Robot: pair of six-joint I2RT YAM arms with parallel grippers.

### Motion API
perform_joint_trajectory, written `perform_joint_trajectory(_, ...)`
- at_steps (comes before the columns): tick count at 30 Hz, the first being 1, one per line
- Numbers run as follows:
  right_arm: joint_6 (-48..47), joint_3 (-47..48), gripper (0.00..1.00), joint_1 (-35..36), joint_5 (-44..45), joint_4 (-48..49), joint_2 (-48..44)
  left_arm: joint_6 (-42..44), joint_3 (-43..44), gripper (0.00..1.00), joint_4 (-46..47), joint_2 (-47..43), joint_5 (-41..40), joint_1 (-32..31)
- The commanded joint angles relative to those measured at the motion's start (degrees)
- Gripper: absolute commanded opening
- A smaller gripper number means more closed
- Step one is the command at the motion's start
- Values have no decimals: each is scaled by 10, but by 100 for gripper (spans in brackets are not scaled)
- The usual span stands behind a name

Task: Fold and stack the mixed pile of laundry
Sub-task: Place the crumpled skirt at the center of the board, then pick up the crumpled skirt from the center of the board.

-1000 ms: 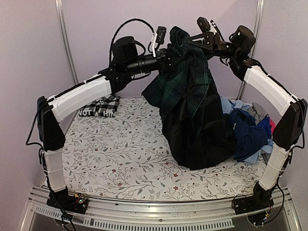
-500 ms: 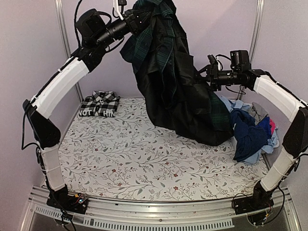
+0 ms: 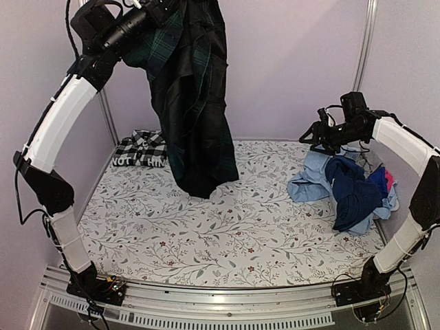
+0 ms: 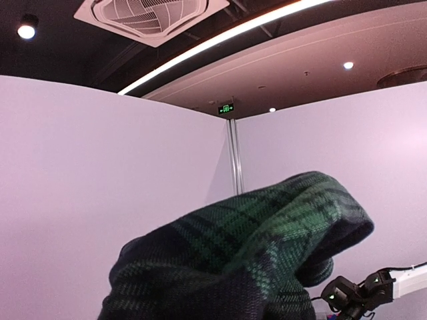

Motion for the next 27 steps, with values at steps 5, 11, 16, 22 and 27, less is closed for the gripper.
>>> perform_joint_trajectory(5,2,59,64,4,-73,37,16,3,7,4,-102,8,66,-44)
perform_joint_trajectory(11,3,60,66,-14,-91,37,26,145,-82,81,-302,15,29,-135)
perform_joint_trajectory(16,-4,46,68,-14,-125,37,27,138,-320,100,-248,-105,27,-92)
perform_joint_trajectory(22,-34,46,68,21,-122,24,45,35,-541,100,-136,-216,50,15)
perform_joint_trajectory(27,-52,61,68,97,-93,19,90,19,-578,100,-182,-156,-4,24)
